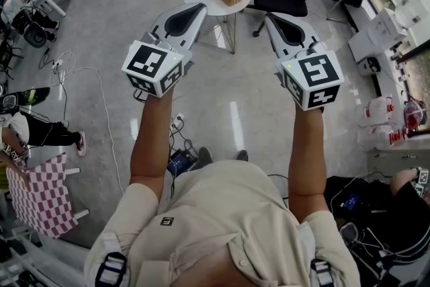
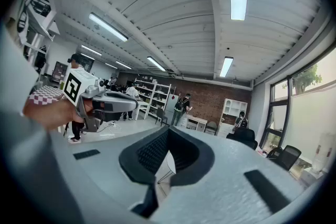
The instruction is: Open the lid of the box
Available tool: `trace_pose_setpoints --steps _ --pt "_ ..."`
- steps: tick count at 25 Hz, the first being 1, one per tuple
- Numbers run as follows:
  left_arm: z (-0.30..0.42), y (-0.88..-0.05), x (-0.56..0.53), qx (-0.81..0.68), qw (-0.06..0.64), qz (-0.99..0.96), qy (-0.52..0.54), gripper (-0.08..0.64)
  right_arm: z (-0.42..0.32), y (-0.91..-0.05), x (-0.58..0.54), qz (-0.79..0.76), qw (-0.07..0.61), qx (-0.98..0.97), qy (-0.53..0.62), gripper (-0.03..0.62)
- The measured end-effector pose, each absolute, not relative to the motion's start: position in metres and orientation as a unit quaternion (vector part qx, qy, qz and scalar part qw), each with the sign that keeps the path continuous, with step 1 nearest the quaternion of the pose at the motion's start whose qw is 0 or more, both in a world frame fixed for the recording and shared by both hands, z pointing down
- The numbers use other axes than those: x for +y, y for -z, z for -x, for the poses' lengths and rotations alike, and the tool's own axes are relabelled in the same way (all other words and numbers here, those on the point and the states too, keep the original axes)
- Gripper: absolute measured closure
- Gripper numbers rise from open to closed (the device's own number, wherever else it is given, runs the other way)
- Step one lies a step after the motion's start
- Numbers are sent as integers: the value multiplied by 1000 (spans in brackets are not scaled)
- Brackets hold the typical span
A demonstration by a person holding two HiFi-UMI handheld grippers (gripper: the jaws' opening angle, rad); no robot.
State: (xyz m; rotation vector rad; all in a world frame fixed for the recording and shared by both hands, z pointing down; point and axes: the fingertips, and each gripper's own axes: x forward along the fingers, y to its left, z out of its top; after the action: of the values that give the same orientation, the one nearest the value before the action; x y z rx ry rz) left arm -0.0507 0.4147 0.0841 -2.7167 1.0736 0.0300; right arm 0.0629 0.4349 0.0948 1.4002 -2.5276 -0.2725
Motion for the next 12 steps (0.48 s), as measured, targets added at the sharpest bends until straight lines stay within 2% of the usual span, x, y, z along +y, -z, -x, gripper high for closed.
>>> trace_pose_setpoints --steps 12 --pt "77 -84 401 352 106 930 -14 549 -35 -95 423 -491 123 -858 90 601"
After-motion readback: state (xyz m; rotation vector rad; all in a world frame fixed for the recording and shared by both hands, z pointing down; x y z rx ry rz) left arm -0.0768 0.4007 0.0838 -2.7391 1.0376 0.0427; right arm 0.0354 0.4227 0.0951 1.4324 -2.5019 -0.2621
